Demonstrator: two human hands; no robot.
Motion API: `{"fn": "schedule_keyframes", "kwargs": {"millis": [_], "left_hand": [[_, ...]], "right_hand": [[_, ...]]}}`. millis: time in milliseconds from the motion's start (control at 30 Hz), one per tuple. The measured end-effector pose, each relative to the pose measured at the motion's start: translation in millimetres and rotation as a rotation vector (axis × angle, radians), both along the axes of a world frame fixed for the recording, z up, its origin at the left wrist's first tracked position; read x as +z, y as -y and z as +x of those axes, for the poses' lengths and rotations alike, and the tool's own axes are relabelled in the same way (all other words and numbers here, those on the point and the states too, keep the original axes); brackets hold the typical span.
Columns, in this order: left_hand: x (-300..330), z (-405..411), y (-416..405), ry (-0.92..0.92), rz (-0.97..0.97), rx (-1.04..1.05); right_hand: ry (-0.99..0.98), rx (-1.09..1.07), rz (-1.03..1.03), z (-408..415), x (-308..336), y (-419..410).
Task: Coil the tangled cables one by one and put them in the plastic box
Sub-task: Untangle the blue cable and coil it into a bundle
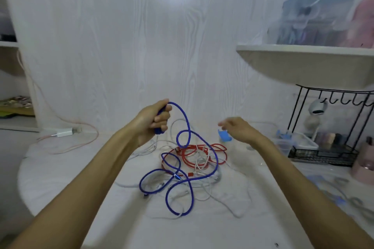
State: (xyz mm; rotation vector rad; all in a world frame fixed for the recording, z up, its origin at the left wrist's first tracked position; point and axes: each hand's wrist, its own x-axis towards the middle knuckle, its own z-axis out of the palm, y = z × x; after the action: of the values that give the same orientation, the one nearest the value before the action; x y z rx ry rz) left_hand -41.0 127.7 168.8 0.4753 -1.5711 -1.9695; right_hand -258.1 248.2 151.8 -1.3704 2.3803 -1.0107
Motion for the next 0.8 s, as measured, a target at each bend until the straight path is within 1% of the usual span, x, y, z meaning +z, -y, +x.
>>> {"fn": "schedule_keyframes", "kwargs": {"millis": [33, 67, 100, 133, 167, 233, 267, 300, 333, 400, 433, 467, 500, 567, 633, 667, 700, 733, 767, 800], "left_hand": [[3, -3, -6, -0.016, 0.02, -0.035], [6, -4, -11, -0.04, 0.044, -0.078], [10, -5, -15, -0.062, 0.057, -0.116], [14, -5, -17, -0.075, 0.052, -0.135], [17, -5, -18, -0.079, 0.036, -0.13], [23, -2, -15, -0.057, -0.029, -0.054], [23, -1, -12, -0.018, -0.09, 0.015], [22, 0, -8, 0.038, -0.161, 0.087], [18, 1, -5, 0.091, -0.213, 0.14], [8, 2, -1, 0.135, -0.209, 0.13], [3, 3, -1, 0.121, -0.166, 0.084], [-2, 4, -1, 0.093, -0.099, 0.028], [-5, 6, -1, 0.053, -0.008, -0.031], [-9, 12, 1, -0.047, 0.18, -0.151], [-10, 18, 0, -0.117, 0.285, -0.237], [-11, 19, -1, -0.123, 0.309, -0.25], [-11, 16, -1, -0.106, 0.316, -0.239], [-10, 13, -3, -0.06, 0.277, -0.208], [-10, 8, -5, 0.009, 0.192, -0.165], [-11, 3, -7, 0.091, 0.068, -0.128]], "right_hand": [[-0.016, -0.004, -0.137, 18, 5, 4], [0.049, 0.036, -0.257, 37, 10, 8], [0.125, 0.1, -0.303, 56, 14, 11], [0.166, 0.17, -0.273, 71, 18, 14], [0.163, 0.238, -0.196, 83, 18, 15], [0.186, 0.345, -0.089, 94, 19, 11], [0.234, 0.382, -0.091, 94, 22, 7], [0.319, 0.43, -0.119, 94, 27, 1], [0.447, 0.489, -0.156, 92, 32, -5], [0.728, 0.553, -0.24, 85, 42, -14], [0.783, 0.56, -0.264, 78, 46, -17], [0.754, 0.559, -0.282, 68, 49, -19], [0.67, 0.56, -0.291, 57, 50, -20], [0.389, 0.523, -0.252, 36, 48, -25], [0.117, 0.403, -0.199, 20, 40, -24], [0.029, 0.348, -0.18, 16, 35, -22], [-0.048, 0.314, -0.124, 12, 29, -19], [-0.143, 0.284, -0.016, 11, 23, -16], [-0.222, 0.26, 0.123, 10, 18, -14], [-0.229, 0.264, 0.22, 12, 15, -13]]}}
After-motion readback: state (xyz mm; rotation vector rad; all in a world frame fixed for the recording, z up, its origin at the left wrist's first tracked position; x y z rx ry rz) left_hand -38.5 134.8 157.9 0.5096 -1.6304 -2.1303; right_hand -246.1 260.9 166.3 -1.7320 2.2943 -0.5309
